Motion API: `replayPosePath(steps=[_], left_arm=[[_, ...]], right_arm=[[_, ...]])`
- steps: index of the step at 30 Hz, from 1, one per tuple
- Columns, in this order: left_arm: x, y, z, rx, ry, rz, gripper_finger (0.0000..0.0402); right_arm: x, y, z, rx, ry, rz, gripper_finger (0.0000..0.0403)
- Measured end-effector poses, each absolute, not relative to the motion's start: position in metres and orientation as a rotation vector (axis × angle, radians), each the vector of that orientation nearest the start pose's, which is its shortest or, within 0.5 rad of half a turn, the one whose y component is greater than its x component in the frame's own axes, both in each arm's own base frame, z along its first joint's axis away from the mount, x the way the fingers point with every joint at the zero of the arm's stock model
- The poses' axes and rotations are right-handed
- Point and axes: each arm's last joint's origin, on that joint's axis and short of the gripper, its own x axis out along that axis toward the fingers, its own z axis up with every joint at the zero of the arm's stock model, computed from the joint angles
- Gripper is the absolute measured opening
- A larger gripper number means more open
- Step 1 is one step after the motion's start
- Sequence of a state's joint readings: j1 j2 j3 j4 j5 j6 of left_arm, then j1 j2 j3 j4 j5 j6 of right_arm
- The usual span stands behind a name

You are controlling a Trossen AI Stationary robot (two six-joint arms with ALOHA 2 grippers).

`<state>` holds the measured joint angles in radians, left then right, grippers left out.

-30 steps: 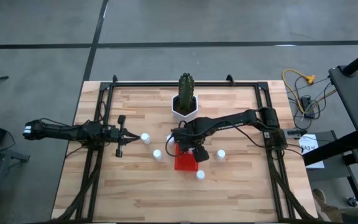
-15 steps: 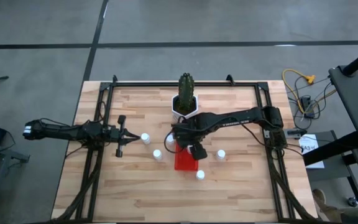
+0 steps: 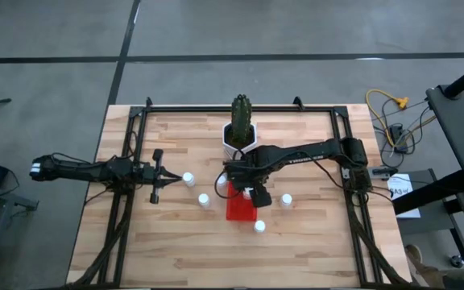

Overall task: Pick and place pill bottles into a basket
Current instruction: Put the white pill bottle into the red bin

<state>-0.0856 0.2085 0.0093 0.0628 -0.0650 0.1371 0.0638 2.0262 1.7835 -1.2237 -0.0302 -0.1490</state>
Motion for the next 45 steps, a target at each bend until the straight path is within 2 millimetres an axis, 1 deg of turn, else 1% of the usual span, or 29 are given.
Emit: replayPosePath(steps=[4, 6, 8, 10, 13, 15, 17, 20, 23, 29, 32, 36, 39, 45], left_arm=[[0.109, -0.007, 0.155, 0.147, 0.133, -0.030, 0.0003], [0.109, -0.007, 0.155, 0.147, 0.134, -0.030, 0.0003], [0.109, -0.007, 0.155, 0.147, 0.134, -0.030, 0.0003], [0.109, -0.007, 0.155, 0.147, 0.135, -0.030, 0.0003], [0.109, -0.007, 0.156, 0.147, 0.132, -0.030, 0.0003], [0.109, -0.007, 0.155, 0.147, 0.134, -0.030, 0.0003], [0.109, -0.007, 0.156, 0.147, 0.132, -0.029, 0.0003], [0.109, -0.007, 0.156, 0.147, 0.132, -0.030, 0.0003], [0.109, -0.007, 0.156, 0.147, 0.128, -0.029, 0.0003], [0.109, -0.007, 0.156, 0.147, 0.130, -0.029, 0.0003], [0.109, -0.007, 0.156, 0.147, 0.128, -0.029, 0.0003], [0.109, -0.007, 0.156, 0.147, 0.131, -0.029, 0.0003], [0.109, -0.007, 0.156, 0.147, 0.130, -0.029, 0.0003], [0.109, -0.007, 0.156, 0.147, 0.131, -0.029, 0.0003]], right_arm=[[0.395, 0.030, 0.251, -0.193, 1.402, 0.230, 0.0202], [0.392, 0.032, 0.259, -0.222, 1.350, 0.252, 0.0198], [0.388, 0.032, 0.273, -0.251, 1.289, 0.270, 0.0191], [0.380, 0.032, 0.288, -0.265, 1.236, 0.275, 0.0183], [0.368, 0.031, 0.309, -0.271, 1.097, 0.281, 0.0171], [0.358, 0.032, 0.316, -0.272, 0.991, 0.316, 0.0163], [0.346, 0.032, 0.317, -0.272, 0.893, 0.340, 0.0155], [0.329, 0.030, 0.310, -0.282, 0.753, 0.325, 0.0144], [0.312, 0.025, 0.296, -0.284, 0.680, 0.305, 0.0134], [0.279, 0.023, 0.259, -0.284, 0.619, 0.296, 0.0112], [0.266, 0.022, 0.246, -0.283, 0.594, 0.290, 0.0101], [0.253, 0.021, 0.237, -0.283, 0.539, 0.282, 0.0086], [0.247, 0.021, 0.236, -0.287, 0.504, 0.278, 0.0074], [0.244, 0.021, 0.236, -0.290, 0.493, 0.277, 0.0058]])
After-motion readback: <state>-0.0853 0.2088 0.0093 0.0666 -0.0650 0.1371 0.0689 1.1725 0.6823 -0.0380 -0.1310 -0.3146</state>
